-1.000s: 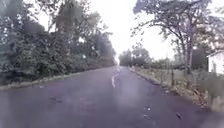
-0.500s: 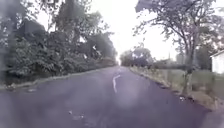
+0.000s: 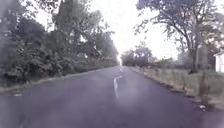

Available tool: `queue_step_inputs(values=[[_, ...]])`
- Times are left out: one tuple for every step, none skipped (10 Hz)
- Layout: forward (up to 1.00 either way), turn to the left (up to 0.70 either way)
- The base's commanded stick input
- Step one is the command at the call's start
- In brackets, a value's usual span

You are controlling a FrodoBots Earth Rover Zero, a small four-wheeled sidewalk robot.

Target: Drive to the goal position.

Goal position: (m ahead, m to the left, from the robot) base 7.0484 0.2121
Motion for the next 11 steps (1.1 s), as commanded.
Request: queue_step_inputs(values=[[1.00, 0.00], [1.00, 0.00], [1.00, 0.00], [1.00, 0.00], [1.00, -0.01], [1.00, -0.12], [1.00, -0.35], [1.00, -0.40], [1.00, -0.40], [1.00, -0.36], [1.00, -0.11]])
